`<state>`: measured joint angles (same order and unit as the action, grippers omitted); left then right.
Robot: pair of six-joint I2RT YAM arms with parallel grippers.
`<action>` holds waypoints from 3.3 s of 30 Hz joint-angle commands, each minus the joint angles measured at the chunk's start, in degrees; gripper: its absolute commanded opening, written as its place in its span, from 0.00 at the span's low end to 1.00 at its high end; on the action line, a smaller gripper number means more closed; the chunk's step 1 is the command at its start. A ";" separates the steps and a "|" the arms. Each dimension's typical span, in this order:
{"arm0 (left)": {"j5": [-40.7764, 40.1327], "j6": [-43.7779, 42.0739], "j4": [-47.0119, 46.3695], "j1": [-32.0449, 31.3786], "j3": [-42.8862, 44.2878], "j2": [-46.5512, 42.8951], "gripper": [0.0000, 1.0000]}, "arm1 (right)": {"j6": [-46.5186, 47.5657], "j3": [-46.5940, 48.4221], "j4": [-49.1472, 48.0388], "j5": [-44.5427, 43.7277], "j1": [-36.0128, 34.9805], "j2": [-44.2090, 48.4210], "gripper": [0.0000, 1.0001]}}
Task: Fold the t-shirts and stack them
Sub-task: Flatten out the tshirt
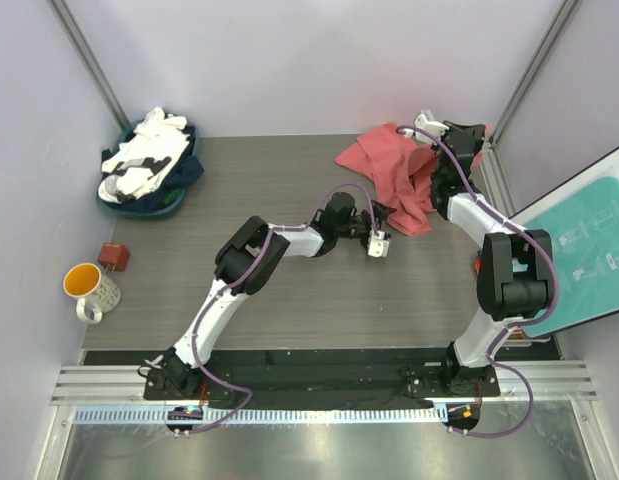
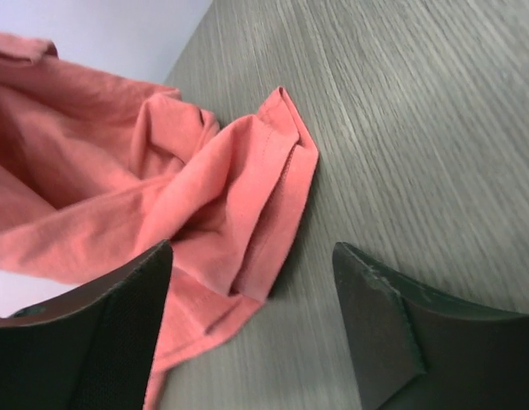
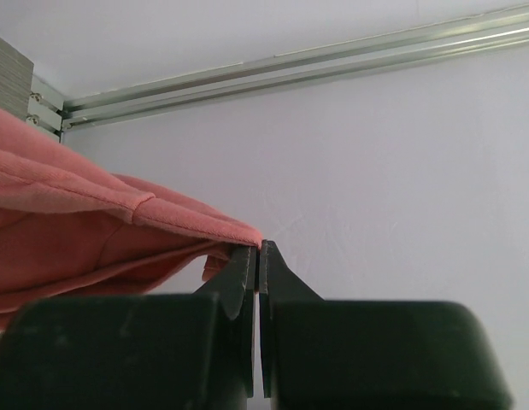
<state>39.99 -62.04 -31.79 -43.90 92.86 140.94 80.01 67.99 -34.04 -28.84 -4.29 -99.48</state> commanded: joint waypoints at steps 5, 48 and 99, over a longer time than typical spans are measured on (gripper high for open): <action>-2.19 -13.62 4.09 0.48 2.85 6.09 0.68 | -3.10 -2.86 -1.90 -1.83 0.08 6.31 0.01; -20.04 0.34 19.80 17.87 -16.65 -42.48 0.00 | -9.69 -4.89 30.99 17.64 -0.63 18.53 0.01; -23.73 -14.52 80.31 28.17 -23.43 -55.16 0.00 | -9.70 6.28 78.74 45.17 -12.58 10.97 0.89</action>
<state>17.12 -77.28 51.09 -15.99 69.30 87.13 67.81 70.76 24.84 9.19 -16.75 -96.20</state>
